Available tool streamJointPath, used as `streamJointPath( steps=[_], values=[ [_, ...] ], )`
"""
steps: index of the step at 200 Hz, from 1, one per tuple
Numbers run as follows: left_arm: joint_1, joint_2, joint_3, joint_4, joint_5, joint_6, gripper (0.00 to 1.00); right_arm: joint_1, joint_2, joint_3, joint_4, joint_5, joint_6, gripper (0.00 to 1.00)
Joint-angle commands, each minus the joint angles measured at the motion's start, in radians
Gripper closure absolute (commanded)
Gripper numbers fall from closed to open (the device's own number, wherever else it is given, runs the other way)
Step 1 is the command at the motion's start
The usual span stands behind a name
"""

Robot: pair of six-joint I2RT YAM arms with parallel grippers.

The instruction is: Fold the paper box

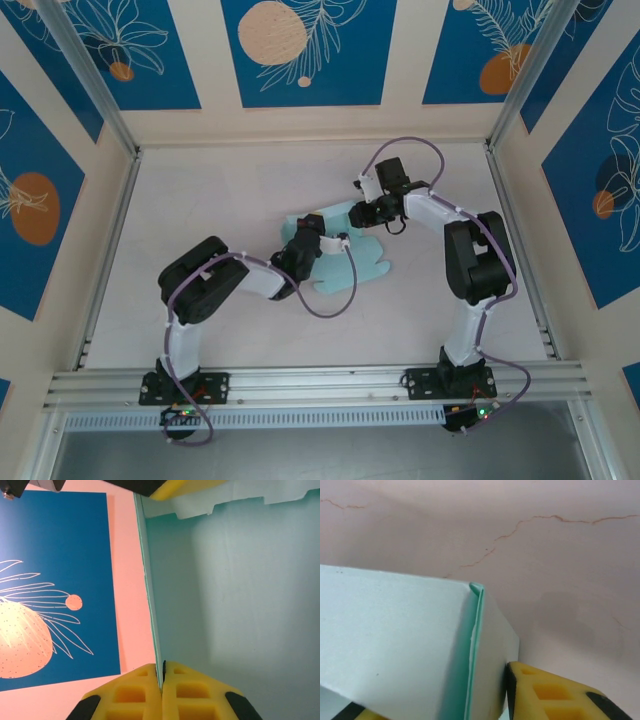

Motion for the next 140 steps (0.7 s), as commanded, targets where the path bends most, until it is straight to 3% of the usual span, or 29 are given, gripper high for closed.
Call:
streamJointPath(
  steps=[1,20,41,63,88,127,140],
  values=[
    [-0.018,0.001,-0.005,-0.162,0.168,0.001,0.96,0.018,0.031,0.060,0.085,0.034,-0.023,0.75],
    [-0.016,-0.011,0.009,-0.186,0.188,-0.023,0.95,0.038,0.057,0.082,0.082,0.102,-0.012,0.79],
    [-0.014,-0.027,0.024,-0.221,0.212,-0.058,0.94,0.062,0.085,0.109,0.074,0.176,0.000,0.75],
    [-0.008,-0.030,0.037,-0.236,0.219,-0.078,0.94,0.067,0.110,0.130,0.075,0.194,0.025,0.96],
    [0.001,-0.049,0.040,-0.254,0.233,-0.133,0.93,0.077,0.119,0.130,0.079,0.246,0.046,1.00],
    [0.018,-0.165,0.038,-0.339,0.268,-0.359,0.72,0.106,0.108,0.145,0.007,0.311,0.062,1.00],
    [0.028,-0.240,0.023,-0.372,0.291,-0.473,0.57,0.119,0.101,0.157,-0.042,0.329,0.068,1.00]
  ],
)
